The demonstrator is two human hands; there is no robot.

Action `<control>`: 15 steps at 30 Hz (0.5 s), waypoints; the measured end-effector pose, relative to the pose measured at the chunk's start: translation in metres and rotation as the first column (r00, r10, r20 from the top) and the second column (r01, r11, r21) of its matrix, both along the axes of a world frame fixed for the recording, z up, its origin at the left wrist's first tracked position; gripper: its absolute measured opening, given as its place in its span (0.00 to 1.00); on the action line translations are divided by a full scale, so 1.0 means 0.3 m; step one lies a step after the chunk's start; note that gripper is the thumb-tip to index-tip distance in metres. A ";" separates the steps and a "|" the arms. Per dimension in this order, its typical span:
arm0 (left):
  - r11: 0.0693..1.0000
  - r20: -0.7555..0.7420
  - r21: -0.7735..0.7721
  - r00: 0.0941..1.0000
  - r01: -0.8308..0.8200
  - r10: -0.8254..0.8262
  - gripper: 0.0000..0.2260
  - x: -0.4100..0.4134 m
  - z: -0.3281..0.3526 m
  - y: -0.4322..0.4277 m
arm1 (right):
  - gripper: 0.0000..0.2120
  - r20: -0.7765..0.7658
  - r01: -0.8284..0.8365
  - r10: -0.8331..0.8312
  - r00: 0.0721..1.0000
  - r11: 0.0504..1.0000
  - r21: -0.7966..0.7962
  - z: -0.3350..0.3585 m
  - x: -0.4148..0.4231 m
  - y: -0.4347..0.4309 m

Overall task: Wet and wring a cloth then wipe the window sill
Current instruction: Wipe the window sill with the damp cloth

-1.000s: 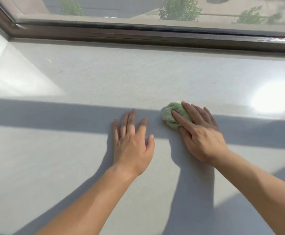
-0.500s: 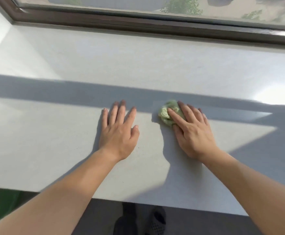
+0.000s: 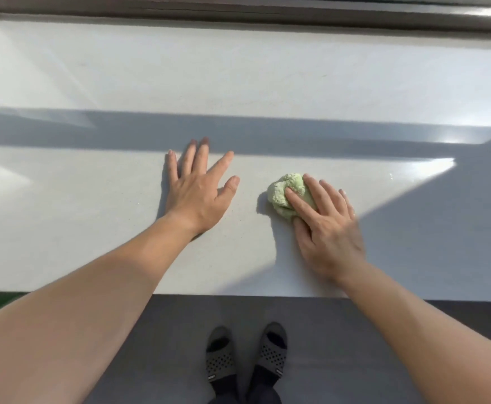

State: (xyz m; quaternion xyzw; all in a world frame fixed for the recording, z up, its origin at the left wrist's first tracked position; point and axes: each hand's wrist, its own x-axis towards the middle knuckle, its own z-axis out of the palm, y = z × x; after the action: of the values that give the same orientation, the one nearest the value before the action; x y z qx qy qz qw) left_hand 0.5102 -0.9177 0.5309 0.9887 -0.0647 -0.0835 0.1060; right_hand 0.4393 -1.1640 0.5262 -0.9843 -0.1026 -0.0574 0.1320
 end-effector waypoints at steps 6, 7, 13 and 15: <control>0.997 0.045 -0.083 0.999 0.002 0.001 0.24 0.034 -0.012 -0.002 | 0.22 -0.064 -0.061 0.058 0.996 0.998 -0.035 -0.005 -0.205 0.187; 0.997 0.038 -0.082 0.999 -0.001 0.004 0.24 0.032 -0.017 0.002 | 0.22 -0.073 -0.138 0.135 0.988 0.990 -0.038 -0.011 -0.229 0.175; 0.996 0.018 -0.094 1.000 0.006 -0.004 0.24 -0.021 -0.029 -0.019 | 0.22 -0.110 -0.047 0.038 0.993 0.996 -0.075 -0.031 -0.148 -0.041; 0.991 0.047 -0.116 0.997 0.067 -0.062 0.23 -0.037 -0.030 -0.049 | 0.23 -0.111 0.212 -0.214 0.971 0.977 -0.029 -0.032 -0.097 -0.093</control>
State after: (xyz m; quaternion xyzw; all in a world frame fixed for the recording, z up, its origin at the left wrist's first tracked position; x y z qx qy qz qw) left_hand 0.4991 -0.9325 0.5218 0.9798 -0.1036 -0.0613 0.1599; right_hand 0.4103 -1.1919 0.5167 -0.9923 0.0106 -0.0142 0.1224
